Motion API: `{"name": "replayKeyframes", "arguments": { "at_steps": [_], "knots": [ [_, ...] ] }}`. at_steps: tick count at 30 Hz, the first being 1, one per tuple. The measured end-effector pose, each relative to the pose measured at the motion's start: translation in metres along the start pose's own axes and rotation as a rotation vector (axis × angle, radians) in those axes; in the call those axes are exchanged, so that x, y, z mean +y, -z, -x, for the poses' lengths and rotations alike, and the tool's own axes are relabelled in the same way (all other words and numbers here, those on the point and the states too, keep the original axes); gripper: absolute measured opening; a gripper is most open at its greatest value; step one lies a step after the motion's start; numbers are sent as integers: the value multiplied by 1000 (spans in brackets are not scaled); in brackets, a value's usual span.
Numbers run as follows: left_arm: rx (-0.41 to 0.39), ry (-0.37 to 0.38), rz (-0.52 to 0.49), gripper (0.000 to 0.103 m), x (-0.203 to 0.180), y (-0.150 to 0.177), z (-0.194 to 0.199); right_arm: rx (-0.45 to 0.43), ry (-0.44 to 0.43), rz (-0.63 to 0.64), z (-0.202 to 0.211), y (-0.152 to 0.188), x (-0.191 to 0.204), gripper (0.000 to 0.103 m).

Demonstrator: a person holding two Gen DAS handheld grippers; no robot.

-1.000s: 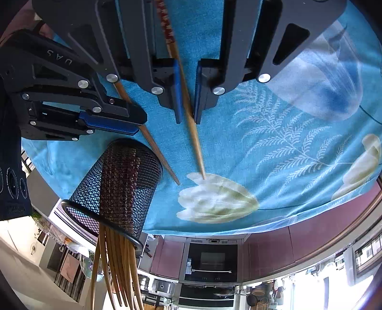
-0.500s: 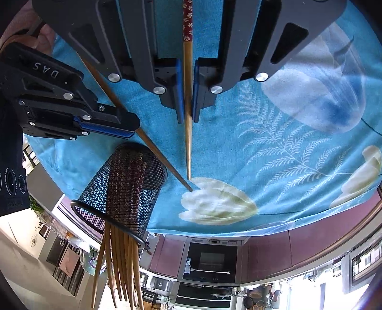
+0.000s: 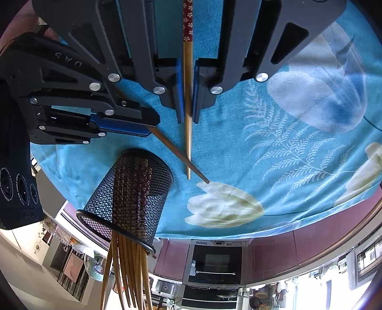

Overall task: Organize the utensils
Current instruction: 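Lift both held chopsticks upright toward the mesh cup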

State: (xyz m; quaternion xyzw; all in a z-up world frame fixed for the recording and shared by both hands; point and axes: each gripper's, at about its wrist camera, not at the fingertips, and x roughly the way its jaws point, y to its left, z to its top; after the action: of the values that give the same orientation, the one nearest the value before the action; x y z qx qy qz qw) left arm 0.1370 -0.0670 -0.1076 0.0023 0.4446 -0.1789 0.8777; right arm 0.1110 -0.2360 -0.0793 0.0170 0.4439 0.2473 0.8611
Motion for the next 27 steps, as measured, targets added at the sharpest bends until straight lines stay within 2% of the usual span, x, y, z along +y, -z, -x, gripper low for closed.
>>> {"name": "replayKeyframes", "arguments": {
  "at_steps": [3,13,27],
  "knots": [
    [0,0,3,8,0,0,0,-5,12,13,-1,0,2,8],
    [-26,17,11,8,0,0,11,-64,-42,-10,21,2,-3,6],
    [-95,134,26,8,1,-7,53,-206,-60,-6,78,-2,-4,6]
  ]
}}
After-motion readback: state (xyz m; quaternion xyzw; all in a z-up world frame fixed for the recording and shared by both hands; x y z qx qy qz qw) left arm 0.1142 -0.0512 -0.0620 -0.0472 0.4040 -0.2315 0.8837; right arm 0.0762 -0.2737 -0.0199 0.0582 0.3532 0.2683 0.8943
